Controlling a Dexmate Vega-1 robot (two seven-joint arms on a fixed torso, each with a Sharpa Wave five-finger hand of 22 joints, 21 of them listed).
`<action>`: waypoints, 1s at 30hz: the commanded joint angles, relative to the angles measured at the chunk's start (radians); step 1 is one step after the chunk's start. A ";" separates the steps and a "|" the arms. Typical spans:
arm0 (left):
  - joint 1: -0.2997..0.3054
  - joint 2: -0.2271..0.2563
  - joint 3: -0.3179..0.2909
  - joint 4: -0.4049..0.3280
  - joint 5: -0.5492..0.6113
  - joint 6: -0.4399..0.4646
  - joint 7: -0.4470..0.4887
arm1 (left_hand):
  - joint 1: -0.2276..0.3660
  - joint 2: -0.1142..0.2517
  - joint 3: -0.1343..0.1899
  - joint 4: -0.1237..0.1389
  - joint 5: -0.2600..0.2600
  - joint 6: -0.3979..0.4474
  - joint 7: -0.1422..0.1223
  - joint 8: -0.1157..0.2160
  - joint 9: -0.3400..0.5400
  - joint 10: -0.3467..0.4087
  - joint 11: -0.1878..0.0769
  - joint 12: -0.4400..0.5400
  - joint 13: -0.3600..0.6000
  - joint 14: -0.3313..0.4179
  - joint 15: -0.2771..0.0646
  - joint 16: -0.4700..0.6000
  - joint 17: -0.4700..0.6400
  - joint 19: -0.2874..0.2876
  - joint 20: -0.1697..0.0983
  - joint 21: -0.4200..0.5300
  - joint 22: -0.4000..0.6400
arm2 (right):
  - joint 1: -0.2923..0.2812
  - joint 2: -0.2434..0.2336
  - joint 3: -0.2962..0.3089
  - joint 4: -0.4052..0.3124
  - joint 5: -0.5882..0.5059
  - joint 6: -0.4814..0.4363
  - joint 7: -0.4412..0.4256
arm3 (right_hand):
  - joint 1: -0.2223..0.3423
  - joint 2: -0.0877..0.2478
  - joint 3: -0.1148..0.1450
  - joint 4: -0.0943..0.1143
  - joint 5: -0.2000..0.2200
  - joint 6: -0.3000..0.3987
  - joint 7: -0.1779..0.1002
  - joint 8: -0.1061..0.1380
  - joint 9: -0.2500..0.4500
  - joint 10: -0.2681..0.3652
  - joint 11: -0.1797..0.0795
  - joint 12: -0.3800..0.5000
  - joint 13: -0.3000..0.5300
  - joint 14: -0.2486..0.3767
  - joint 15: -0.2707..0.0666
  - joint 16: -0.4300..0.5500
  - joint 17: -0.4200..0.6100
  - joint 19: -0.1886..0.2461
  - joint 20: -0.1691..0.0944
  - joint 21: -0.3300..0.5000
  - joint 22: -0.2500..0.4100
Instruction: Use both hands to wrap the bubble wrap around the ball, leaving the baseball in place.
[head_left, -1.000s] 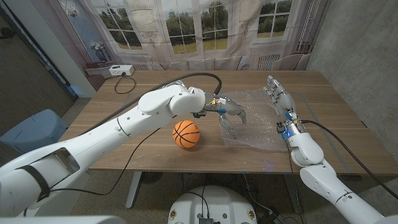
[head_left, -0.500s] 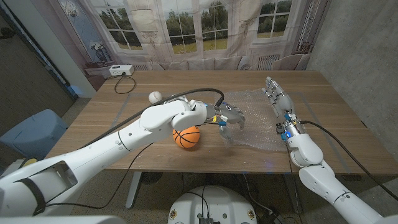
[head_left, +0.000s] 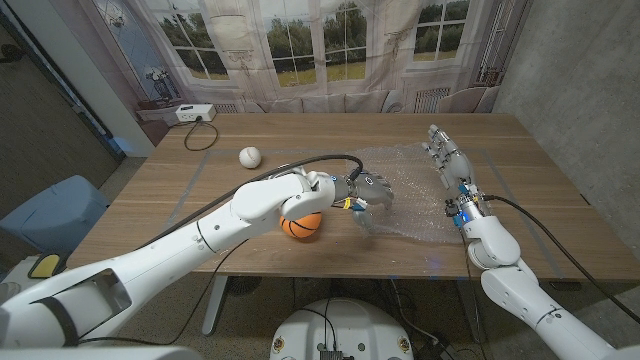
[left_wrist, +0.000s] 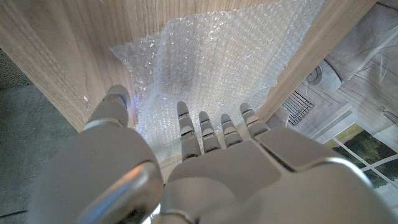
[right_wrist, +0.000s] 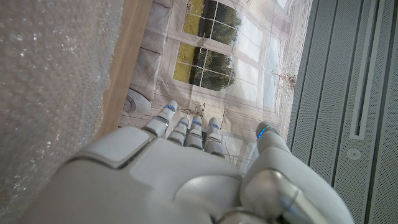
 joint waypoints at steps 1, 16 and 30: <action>0.011 -0.027 0.021 0.042 0.052 -0.019 0.012 | 0.025 0.007 0.006 0.004 -0.001 0.025 0.004 0.011 0.004 0.021 -0.006 0.005 0.003 0.012 -0.002 0.002 0.002 0.008 0.001 0.007 0.002 | -0.009 0.000 0.010 0.015 0.010 0.018 0.010 | 0.003 -0.002 -0.004 0.002 0.006 0.010 0.000 0.002 0.004 0.009 0.005 0.000 0.004 0.006 0.002 0.005 0.003 0.006 0.006 0.002 0.006; 0.052 -0.010 0.032 0.071 0.108 -0.027 0.155 | 0.185 0.087 0.047 -0.010 -0.059 0.175 0.003 0.068 0.003 0.139 -0.041 0.018 0.000 0.103 -0.050 0.010 -0.002 0.078 -0.022 0.020 0.000 | -0.014 0.005 0.012 0.022 0.013 0.032 0.015 | 0.002 -0.002 -0.004 0.001 0.007 0.019 -0.009 0.004 0.004 0.011 0.004 0.000 0.004 0.010 0.000 0.006 0.003 0.007 0.008 0.002 0.006; 0.099 0.014 0.019 0.060 0.173 -0.004 0.293 | 0.387 0.224 0.081 -0.006 -0.061 0.491 0.033 0.194 0.021 0.296 -0.053 0.023 0.003 0.229 -0.100 0.011 -0.003 0.171 -0.041 0.038 0.003 | -0.029 0.003 0.016 -0.002 -0.001 0.029 -0.001 | 0.002 -0.001 -0.003 0.000 0.008 0.021 -0.009 0.004 0.004 0.012 0.006 0.000 0.004 0.012 0.001 0.005 0.003 0.007 0.009 0.002 0.006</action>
